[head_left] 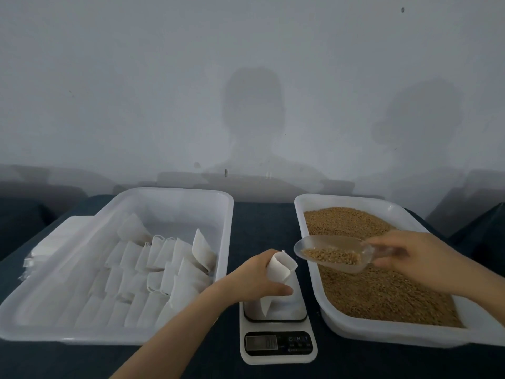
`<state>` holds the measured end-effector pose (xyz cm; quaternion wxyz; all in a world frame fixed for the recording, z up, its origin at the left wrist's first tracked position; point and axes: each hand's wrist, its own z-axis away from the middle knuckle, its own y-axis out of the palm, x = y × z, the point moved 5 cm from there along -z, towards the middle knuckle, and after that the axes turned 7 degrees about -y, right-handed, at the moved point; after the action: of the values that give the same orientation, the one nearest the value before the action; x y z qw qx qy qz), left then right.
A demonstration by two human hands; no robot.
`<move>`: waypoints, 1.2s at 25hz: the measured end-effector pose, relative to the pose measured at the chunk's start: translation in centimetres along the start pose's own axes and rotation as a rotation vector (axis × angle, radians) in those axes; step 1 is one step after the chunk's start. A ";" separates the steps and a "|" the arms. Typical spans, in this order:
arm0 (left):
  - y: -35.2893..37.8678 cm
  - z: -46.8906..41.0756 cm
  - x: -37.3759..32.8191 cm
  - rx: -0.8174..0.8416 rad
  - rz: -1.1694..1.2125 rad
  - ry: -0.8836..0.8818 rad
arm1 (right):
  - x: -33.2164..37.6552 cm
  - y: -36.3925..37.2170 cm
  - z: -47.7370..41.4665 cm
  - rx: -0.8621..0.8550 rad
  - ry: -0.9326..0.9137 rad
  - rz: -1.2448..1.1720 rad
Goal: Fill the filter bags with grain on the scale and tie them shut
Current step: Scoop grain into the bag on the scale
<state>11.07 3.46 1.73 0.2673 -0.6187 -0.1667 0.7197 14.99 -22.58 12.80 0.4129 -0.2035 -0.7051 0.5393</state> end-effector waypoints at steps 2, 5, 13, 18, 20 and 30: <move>0.1 0.1 0.0 0.009 0.017 0.010 | 0.9 0.1 -0.5 0.037 -0.016 0.019; 0.2 0.2 -0.1 0.008 0.007 0.020 | 1.7 0.4 -1.3 0.083 -0.047 0.159; 0.2 0.0 -0.5 -0.001 -0.010 0.050 | 4.0 0.8 -3.3 0.128 -0.143 0.372; 0.3 -0.3 -1.1 0.007 -0.037 0.067 | 5.4 0.4 -4.3 0.208 -0.130 0.447; 0.5 -0.5 -1.2 0.006 -0.035 0.069 | 6.2 0.0 -4.7 0.248 -0.119 0.456; 0.4 -1.1 -1.2 -0.119 0.053 0.069 | 14.8 -1.6 -6.6 0.300 -0.205 0.925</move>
<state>12.15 2.34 2.29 0.2165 -0.6623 -0.1835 0.6934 12.01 -8.37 20.13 0.0836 -0.3793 -0.4928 0.7787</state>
